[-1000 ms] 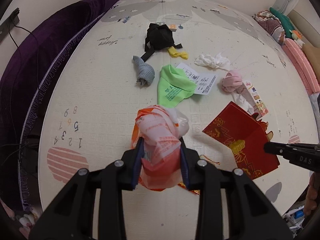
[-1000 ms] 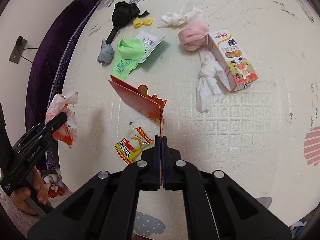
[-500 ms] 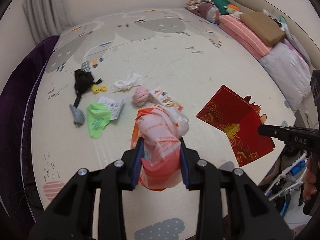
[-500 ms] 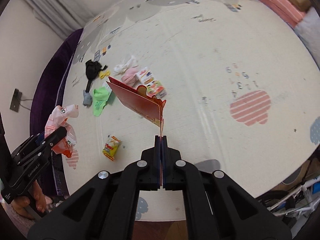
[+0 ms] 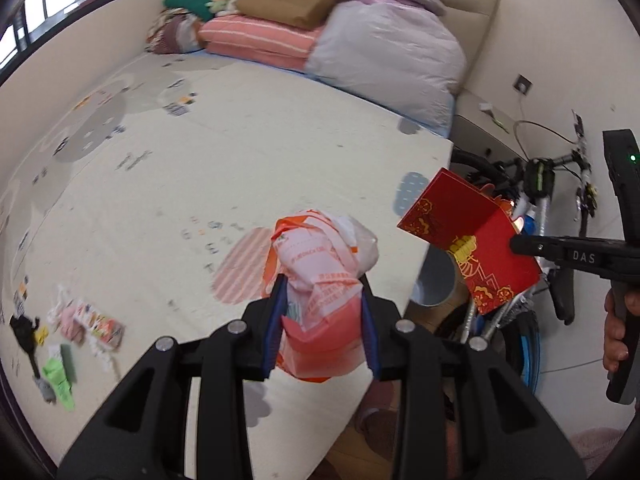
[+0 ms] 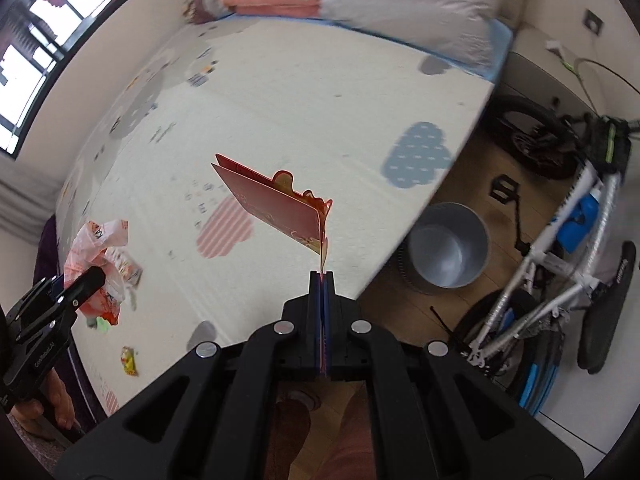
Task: Collect trash
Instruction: 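Carry both items to the grey bin and open both tools to drop them, then move both tools back over the mat toward the remaining trash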
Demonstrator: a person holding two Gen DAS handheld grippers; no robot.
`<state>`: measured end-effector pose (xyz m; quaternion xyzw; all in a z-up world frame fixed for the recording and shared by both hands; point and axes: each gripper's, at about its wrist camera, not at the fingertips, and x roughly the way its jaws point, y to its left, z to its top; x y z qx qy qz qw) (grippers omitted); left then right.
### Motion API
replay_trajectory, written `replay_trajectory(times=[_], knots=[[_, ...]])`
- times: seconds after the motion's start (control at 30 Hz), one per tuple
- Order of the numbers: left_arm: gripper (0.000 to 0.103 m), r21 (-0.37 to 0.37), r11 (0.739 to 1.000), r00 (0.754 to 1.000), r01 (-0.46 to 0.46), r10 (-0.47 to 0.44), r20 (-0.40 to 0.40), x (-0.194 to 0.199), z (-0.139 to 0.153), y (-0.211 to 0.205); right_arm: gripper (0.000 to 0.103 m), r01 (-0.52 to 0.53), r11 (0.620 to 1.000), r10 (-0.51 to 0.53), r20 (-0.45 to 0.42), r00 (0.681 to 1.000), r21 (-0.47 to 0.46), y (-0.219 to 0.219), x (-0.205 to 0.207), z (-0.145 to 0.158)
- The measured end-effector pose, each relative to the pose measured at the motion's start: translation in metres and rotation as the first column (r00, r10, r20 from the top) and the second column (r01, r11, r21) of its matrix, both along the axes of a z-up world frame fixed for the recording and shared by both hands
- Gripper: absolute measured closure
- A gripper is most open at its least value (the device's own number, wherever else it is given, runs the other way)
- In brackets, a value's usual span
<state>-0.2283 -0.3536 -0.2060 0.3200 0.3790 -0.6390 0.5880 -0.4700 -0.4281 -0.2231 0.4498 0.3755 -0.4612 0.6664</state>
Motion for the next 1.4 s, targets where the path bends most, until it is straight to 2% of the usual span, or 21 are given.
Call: replay_trajectory(times=[0.1,0.27,0.43,0.63,0.7,0.77,0.8,0.83,0.9,0.97,1.03,1.13,1.23,1.3,1.4], knots=[[0.069,0.019,0.993,0.992,0.119,-0.118,-0.035,-0.063,-0.017,-0.034,0.102,0.117,0.993,-0.117,-0.021,0.993,0.007,-0.019,-0.065,-0.013],[0.069,0.043,0.955,0.954,0.292,-0.288,-0.08,-0.152,-0.062,-0.079,0.102,0.27,0.963,-0.27,-0.033,0.962,0.021,-0.047,-0.14,-0.054],[0.068,0.079,0.906,0.907,0.417,-0.408,-0.109,-0.215,-0.134,-0.129,0.102,0.391,0.918,-0.39,-0.021,0.92,0.063,-0.074,-0.179,-0.125],[0.068,0.119,0.849,0.857,0.515,-0.507,-0.093,-0.253,-0.232,-0.176,0.102,0.471,0.874,-0.475,0.0,0.88,0.123,-0.102,-0.206,-0.22],[0.065,0.127,0.832,0.841,0.541,-0.536,-0.071,-0.26,-0.255,-0.186,0.102,0.473,0.87,-0.479,0.012,0.878,0.135,-0.111,-0.208,-0.242],[0.045,0.142,0.822,0.834,0.551,-0.55,-0.047,-0.261,-0.271,-0.194,0.101,0.477,0.868,-0.485,0.026,0.874,0.142,-0.117,-0.208,-0.258],[0.039,0.147,0.823,0.835,0.548,-0.55,-0.035,-0.262,-0.277,-0.198,0.098,0.48,0.866,-0.488,0.028,0.872,0.141,-0.119,-0.209,-0.263],[0.03,0.149,0.827,0.838,0.542,-0.545,-0.024,-0.262,-0.28,-0.201,0.097,0.478,0.867,-0.486,0.026,0.873,0.143,-0.121,-0.208,-0.267],[0.03,0.158,0.822,0.835,0.548,-0.549,-0.037,-0.261,-0.282,-0.203,0.08,0.483,0.864,-0.49,0.016,0.871,0.142,-0.123,-0.208,-0.27],[0.029,0.164,0.815,0.829,0.556,-0.559,-0.031,-0.262,-0.28,-0.205,0.07,0.492,0.86,-0.498,0.012,0.867,0.137,-0.121,-0.209,-0.265],[0.029,0.162,0.807,0.819,0.568,-0.573,-0.02,-0.265,-0.275,-0.205,0.069,0.495,0.859,-0.5,0.006,0.866,0.135,-0.119,-0.21,-0.259],[0.029,0.165,0.808,0.822,0.565,-0.569,-0.027,-0.264,-0.263,-0.201,0.069,0.497,0.857,-0.503,0.009,0.865,0.138,-0.114,-0.211,-0.244],[0.029,0.171,0.822,0.838,0.543,-0.544,-0.041,-0.258,-0.24,-0.194,0.069,0.479,0.867,-0.484,0.001,0.875,0.134,-0.105,-0.207,-0.219],[0.029,0.173,0.834,0.849,0.524,-0.527,-0.036,-0.25,-0.218,-0.186,0.062,0.451,0.884,-0.453,-0.016,0.891,0.125,-0.097,-0.201,-0.198],[0.028,0.168,0.857,0.871,0.488,-0.491,-0.025,-0.234,-0.183,-0.17,0.061,0.385,0.918,-0.383,-0.04,0.923,0.095,-0.083,-0.185,-0.161]])
